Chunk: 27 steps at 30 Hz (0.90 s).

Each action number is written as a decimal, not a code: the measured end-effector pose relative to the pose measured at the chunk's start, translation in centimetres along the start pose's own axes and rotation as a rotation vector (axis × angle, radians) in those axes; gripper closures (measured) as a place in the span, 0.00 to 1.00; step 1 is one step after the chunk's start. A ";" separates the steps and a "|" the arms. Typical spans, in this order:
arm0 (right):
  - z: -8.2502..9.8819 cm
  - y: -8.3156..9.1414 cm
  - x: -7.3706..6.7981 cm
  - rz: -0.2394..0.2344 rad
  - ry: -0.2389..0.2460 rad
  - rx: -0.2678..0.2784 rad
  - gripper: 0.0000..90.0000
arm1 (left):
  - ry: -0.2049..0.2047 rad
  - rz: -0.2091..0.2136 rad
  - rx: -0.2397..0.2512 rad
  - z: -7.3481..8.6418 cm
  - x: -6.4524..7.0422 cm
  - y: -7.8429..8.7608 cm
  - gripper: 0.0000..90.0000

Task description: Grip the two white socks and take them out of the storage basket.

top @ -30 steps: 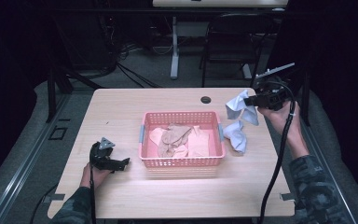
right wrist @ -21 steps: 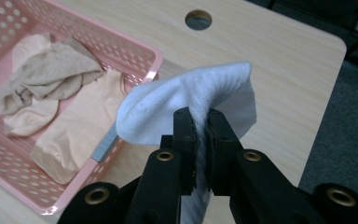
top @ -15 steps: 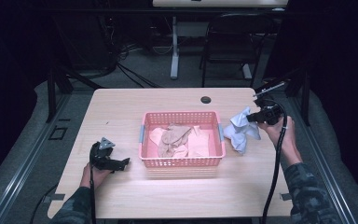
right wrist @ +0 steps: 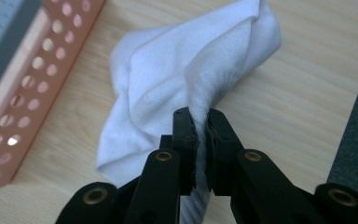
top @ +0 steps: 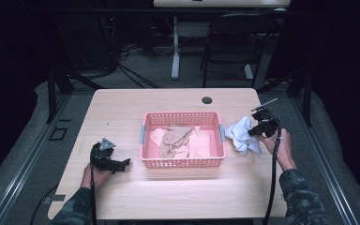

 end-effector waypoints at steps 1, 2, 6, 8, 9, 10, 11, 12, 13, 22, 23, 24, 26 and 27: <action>0.4 -0.4 0.2 -0.006 -0.002 -0.014 0.93 | 0.000 0.000 0.000 0.0 0.0 0.0 0.00; 0.4 -0.6 0.2 -0.008 -0.006 -0.015 0.92 | 0.000 0.000 0.000 0.0 0.0 0.0 0.00; 0.9 -1.1 0.6 -0.030 -0.042 -0.021 0.91 | 0.000 0.000 0.000 0.0 0.0 0.0 0.00; 1.1 -1.3 0.7 -0.029 -0.047 -0.033 0.89 | 0.000 0.000 0.001 0.0 0.0 0.0 0.00; 1.1 -1.4 0.8 -0.034 -0.052 -0.034 0.87 | 0.000 0.000 0.000 0.0 0.0 0.0 0.00; 1.2 -1.4 0.8 -0.039 -0.056 -0.034 0.85 | 0.000 0.000 0.000 0.0 0.0 0.0 0.00; 1.3 -1.5 0.9 -0.040 -0.065 -0.034 0.82 | 0.000 0.000 0.000 0.0 0.0 0.0 0.00; 1.3 -1.4 0.9 -0.040 -0.061 -0.039 0.81 | 0.000 0.000 0.000 0.0 0.0 0.0 0.00; 1.4 -1.3 0.9 -0.045 -0.055 -0.044 0.80 | 0.000 0.000 0.000 0.0 0.0 0.0 0.00; 1.2 1.2 0.3 -0.041 -0.030 0.021 0.40 | 0.000 0.000 0.000 0.0 0.0 0.0 0.00; 1.1 1.4 0.2 -0.047 -0.028 0.030 0.36 | 0.000 0.000 0.000 0.0 0.0 0.0 0.00; 1.1 1.8 0.1 -0.044 -0.026 0.039 0.33 | 0.000 0.000 0.000 0.0 0.0 0.0 0.00; 1.0 2.4 -0.1 -0.044 -0.015 0.054 0.29 | 0.000 0.000 0.000 0.0 0.0 0.0 0.00; 1.0 2.9 -0.3 -0.047 -0.004 0.060 0.26 | 0.000 0.000 0.000 0.0 0.0 0.0 0.00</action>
Point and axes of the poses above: each handheld gripper's, and its own axes: y roughly backward along the jaws, z roughly out of its underside, x roughly to its right, the point moved 10 cm from there along -y, roughly forward along the jaws, and after that the axes turned 9 degrees about y, right-handed, at the moved point
